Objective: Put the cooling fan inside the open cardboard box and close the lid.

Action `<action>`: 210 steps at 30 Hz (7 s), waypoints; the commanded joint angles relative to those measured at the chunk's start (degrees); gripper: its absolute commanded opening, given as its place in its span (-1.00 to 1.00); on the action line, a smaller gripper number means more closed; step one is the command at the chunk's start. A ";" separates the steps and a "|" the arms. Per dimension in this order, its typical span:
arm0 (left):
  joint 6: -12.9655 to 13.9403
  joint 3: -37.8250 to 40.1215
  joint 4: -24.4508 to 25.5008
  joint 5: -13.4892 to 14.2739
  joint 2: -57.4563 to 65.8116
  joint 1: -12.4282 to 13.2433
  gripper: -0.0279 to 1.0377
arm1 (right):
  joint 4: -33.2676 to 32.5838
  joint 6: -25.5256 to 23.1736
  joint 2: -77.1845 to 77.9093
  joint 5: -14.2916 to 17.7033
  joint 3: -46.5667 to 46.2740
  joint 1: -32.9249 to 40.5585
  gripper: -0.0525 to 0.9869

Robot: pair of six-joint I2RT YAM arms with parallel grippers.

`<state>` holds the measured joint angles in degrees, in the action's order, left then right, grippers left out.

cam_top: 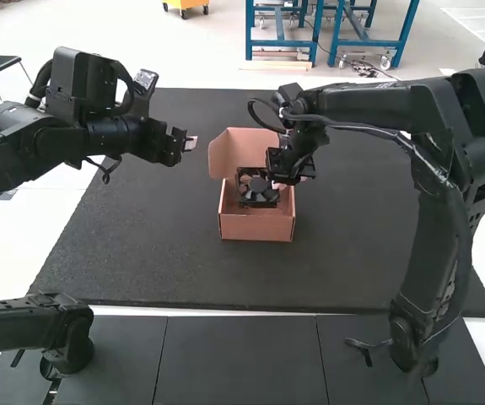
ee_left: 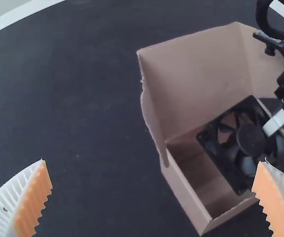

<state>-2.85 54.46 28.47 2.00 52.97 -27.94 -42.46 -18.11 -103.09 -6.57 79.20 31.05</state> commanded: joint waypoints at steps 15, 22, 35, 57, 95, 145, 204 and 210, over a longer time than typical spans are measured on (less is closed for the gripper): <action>-0.66 0.56 -0.26 0.29 -1.11 0.70 0.86 | 0.53 1.15 -2.20 -0.02 2.98 -0.37 -0.94; -0.75 0.56 -0.34 0.20 -1.03 0.70 0.86 | 0.71 1.32 -3.52 -0.11 2.98 -0.29 -0.94; -1.10 0.56 -1.13 0.11 -1.03 0.70 0.86 | 0.09 3.69 -5.54 0.33 2.80 0.07 -0.95; -1.54 0.56 -0.87 0.11 -2.08 0.70 0.86 | 0.27 4.49 -7.83 1.65 2.80 0.24 -0.57; -0.66 1.71 -5.79 2.83 8.90 11.86 0.86 | -0.79 15.82 23.11 0.77 -1.24 -0.55 0.56; 0.66 10.41 -15.99 3.45 33.78 11.95 0.86 | 16.88 19.95 14.23 -0.99 -7.66 -13.12 0.55; 0.04 14.89 -12.56 -1.38 37.38 5.18 0.86 | 10.11 19.87 10.98 -7.49 -1.85 -14.79 -0.41; 0.04 14.98 -12.56 -1.38 37.38 5.18 0.86 | 8.62 20.22 10.72 -8.20 -1.42 -14.79 -0.55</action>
<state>-2.61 66.52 16.08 1.45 90.06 -22.52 -33.63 1.39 -92.12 -13.58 75.81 16.91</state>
